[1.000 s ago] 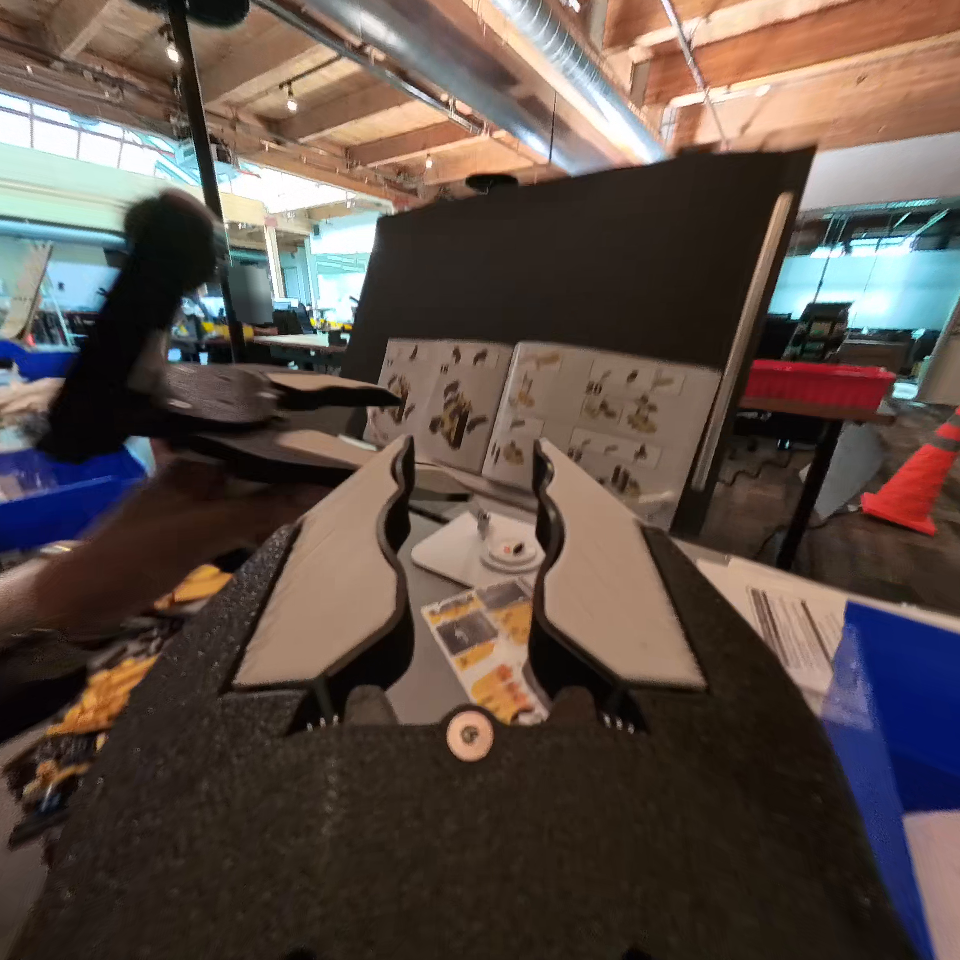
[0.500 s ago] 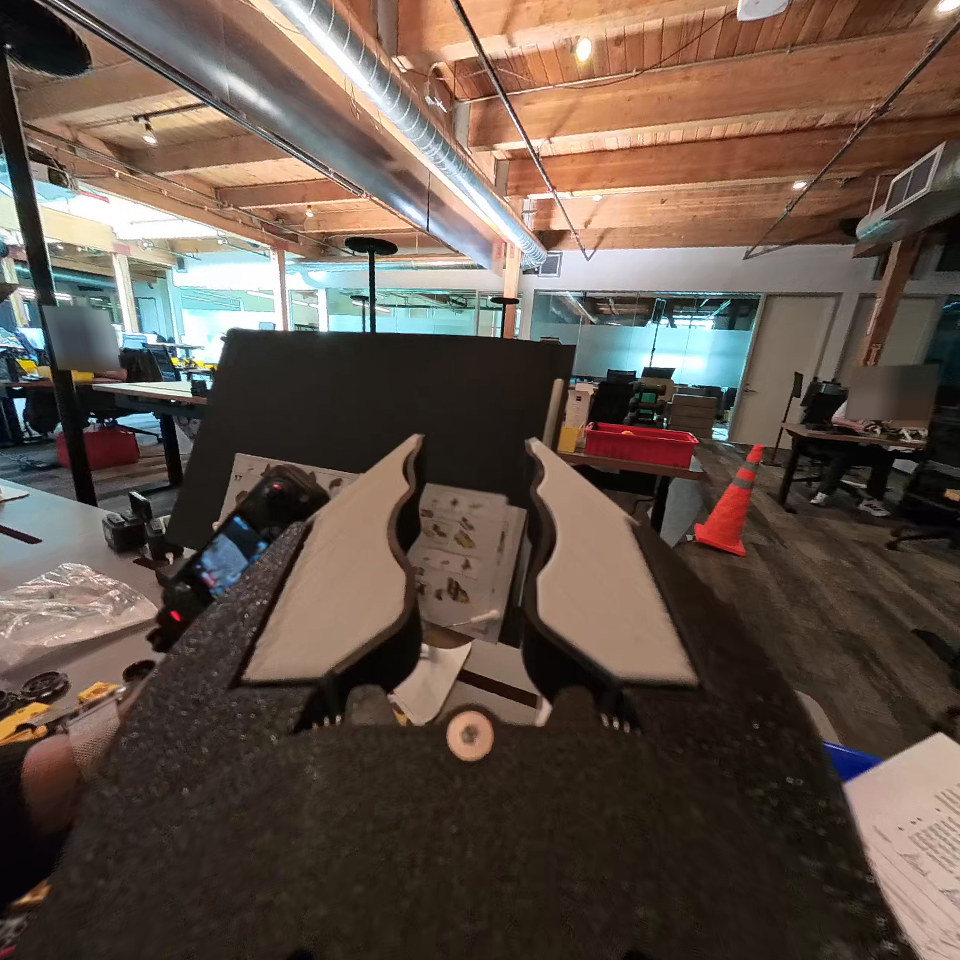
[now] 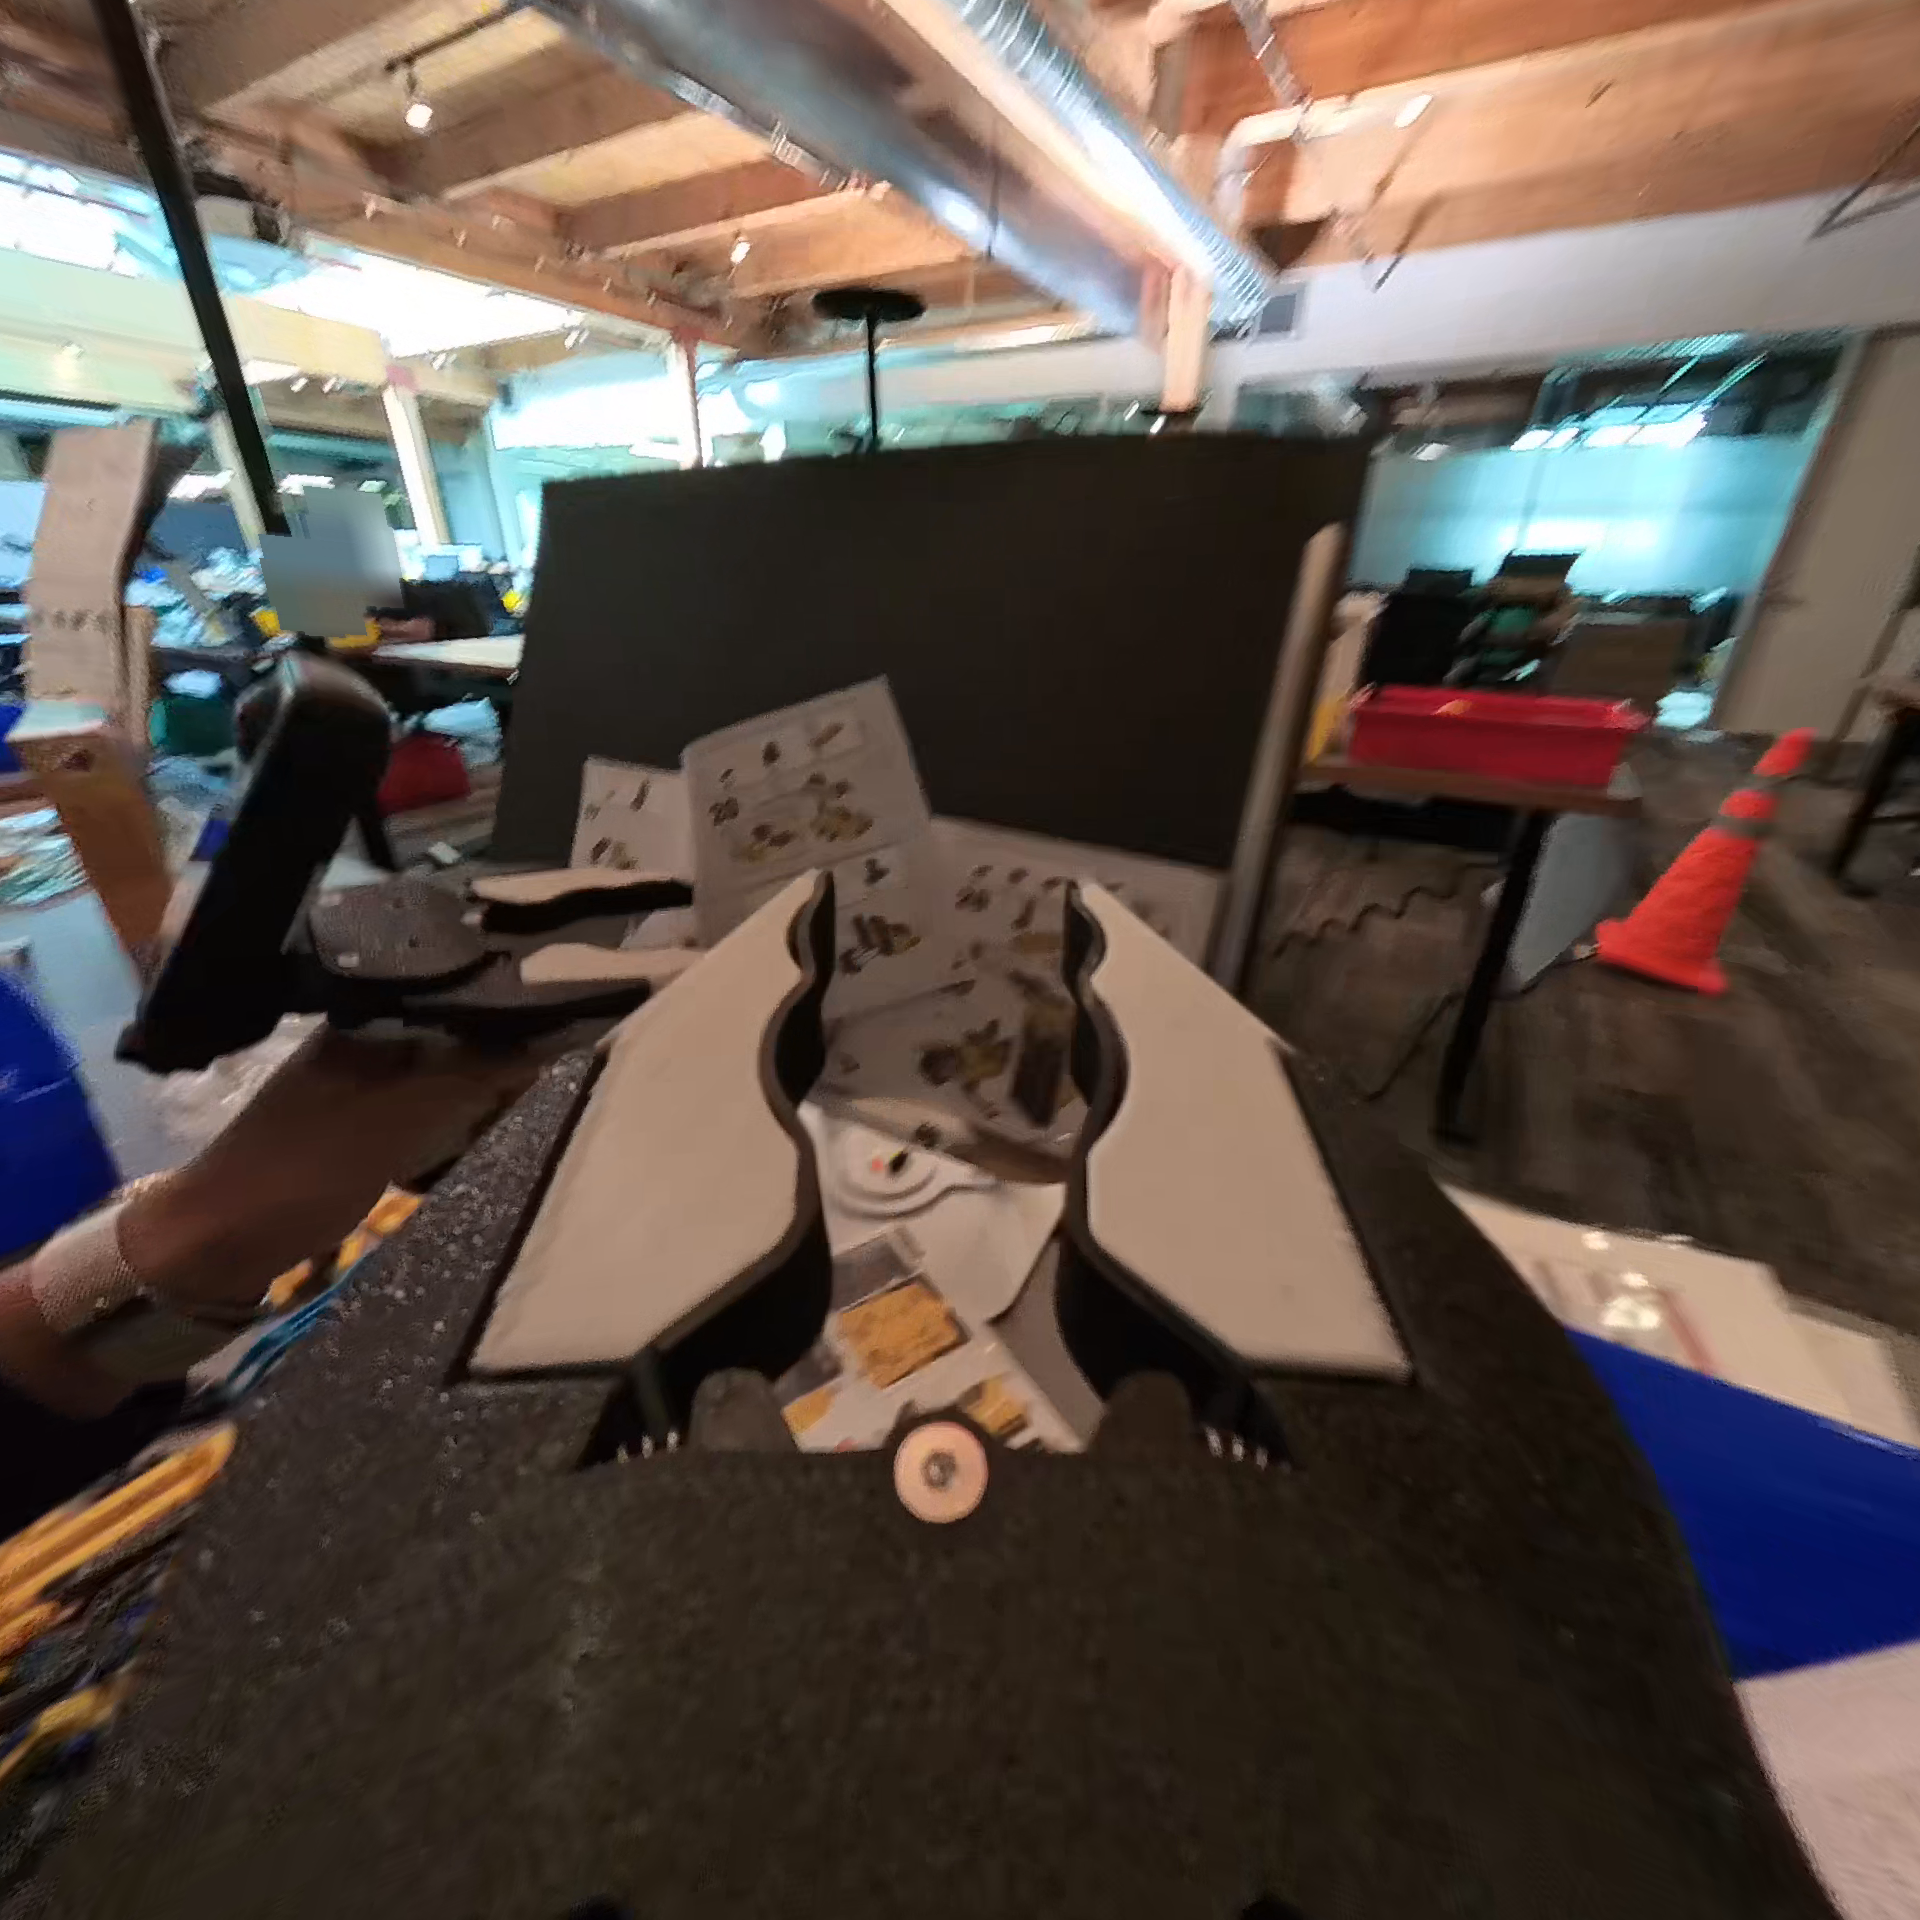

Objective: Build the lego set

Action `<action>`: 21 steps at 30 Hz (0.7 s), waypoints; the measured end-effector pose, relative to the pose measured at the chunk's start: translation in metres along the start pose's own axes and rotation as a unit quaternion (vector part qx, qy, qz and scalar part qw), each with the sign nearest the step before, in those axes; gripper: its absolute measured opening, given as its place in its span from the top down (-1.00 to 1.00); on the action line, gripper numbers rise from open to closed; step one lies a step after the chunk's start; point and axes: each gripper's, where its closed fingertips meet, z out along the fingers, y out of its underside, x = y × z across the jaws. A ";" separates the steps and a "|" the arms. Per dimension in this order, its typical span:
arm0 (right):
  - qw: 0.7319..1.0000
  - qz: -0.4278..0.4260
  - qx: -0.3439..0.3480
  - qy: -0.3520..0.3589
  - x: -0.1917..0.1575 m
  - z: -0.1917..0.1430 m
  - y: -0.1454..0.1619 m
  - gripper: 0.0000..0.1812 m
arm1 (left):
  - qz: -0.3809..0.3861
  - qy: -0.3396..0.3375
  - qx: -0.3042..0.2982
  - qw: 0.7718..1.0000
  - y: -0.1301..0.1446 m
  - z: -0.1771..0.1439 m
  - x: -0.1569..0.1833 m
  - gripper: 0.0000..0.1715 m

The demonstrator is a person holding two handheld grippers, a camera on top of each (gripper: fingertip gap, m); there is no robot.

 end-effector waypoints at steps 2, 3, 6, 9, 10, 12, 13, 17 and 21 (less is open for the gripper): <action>0.998 0.009 -0.050 -0.039 -0.024 0.018 0.029 0.45 | -0.012 0.026 -0.005 1.000 0.007 -0.012 -0.002 0.09; 0.995 0.006 -0.086 -0.057 -0.036 0.027 0.048 0.38 | -0.019 0.028 -0.011 0.999 0.011 -0.017 -0.007 0.09; 0.983 -0.018 -0.172 -0.057 -0.051 0.052 0.098 0.27 | -0.046 0.006 -0.023 0.999 0.024 -0.023 -0.032 0.14; 0.976 -0.024 -0.206 -0.071 -0.068 0.065 0.123 0.21 | -0.098 0.044 -0.023 0.994 0.030 -0.027 -0.038 0.10; 0.975 -0.028 -0.208 -0.073 -0.071 0.068 0.126 0.21 | -0.114 0.065 -0.021 0.991 0.030 -0.029 -0.035 0.09; 0.976 -0.034 -0.201 -0.071 -0.075 0.073 0.126 0.22 | -0.128 0.087 -0.017 0.988 0.030 -0.030 -0.031 0.10; 0.977 -0.031 -0.197 -0.069 -0.076 0.076 0.125 0.23 | -0.129 0.088 -0.014 0.988 0.030 -0.029 -0.031 0.12; 0.979 0.002 -0.189 -0.079 -0.084 0.087 0.126 0.30 | -0.123 0.090 -0.005 0.988 0.029 -0.025 -0.025 0.15; 0.981 0.004 -0.182 -0.060 -0.080 0.095 0.131 0.30 | -0.114 0.091 -0.008 0.989 0.028 -0.024 -0.024 0.15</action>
